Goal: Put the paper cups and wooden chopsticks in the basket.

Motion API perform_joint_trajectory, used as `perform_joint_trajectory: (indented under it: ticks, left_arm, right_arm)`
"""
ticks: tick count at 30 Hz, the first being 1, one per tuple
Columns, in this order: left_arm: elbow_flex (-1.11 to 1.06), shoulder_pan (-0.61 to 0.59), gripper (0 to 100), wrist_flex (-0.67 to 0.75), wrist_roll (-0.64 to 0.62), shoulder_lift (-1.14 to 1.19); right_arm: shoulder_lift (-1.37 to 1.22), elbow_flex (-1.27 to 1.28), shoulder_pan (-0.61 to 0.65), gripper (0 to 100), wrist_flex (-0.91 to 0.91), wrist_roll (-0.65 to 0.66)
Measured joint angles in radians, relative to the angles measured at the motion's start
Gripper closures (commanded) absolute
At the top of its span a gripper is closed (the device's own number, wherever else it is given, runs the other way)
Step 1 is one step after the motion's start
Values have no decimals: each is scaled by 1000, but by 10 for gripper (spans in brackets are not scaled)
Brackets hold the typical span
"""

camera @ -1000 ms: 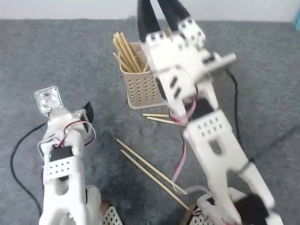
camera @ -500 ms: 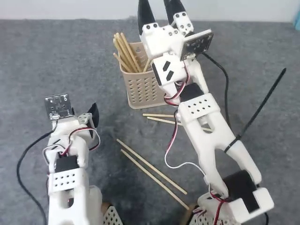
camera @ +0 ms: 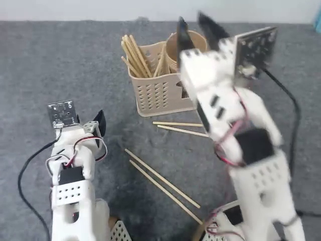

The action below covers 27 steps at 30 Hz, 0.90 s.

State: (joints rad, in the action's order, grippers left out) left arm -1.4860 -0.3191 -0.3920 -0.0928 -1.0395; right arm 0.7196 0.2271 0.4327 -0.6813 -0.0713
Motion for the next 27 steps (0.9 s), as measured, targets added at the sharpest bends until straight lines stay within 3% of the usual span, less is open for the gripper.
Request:
perform_joint_trajectory:
  ticks: [5, 11, 17, 22, 27]
  left_arm:
    - [0, -2, 764, 0, 0, 0]
    - [0, -41, 761, 0, -18, 0]
    - [0, -46, 761, 0, -29, 0]
    - [0, -49, 761, -37, -35, 0]
    - [0, -49, 761, -38, -35, 0]
  right_arm:
    - [77, -31, -94, 854, -416, 63]
    - [81, 5, -232, 854, -637, 207]
    - [0, 227, -350, 854, -628, 322]
    - [-144, 393, -374, 851, -488, 400]
    - [-345, 408, -373, 850, -353, 591]
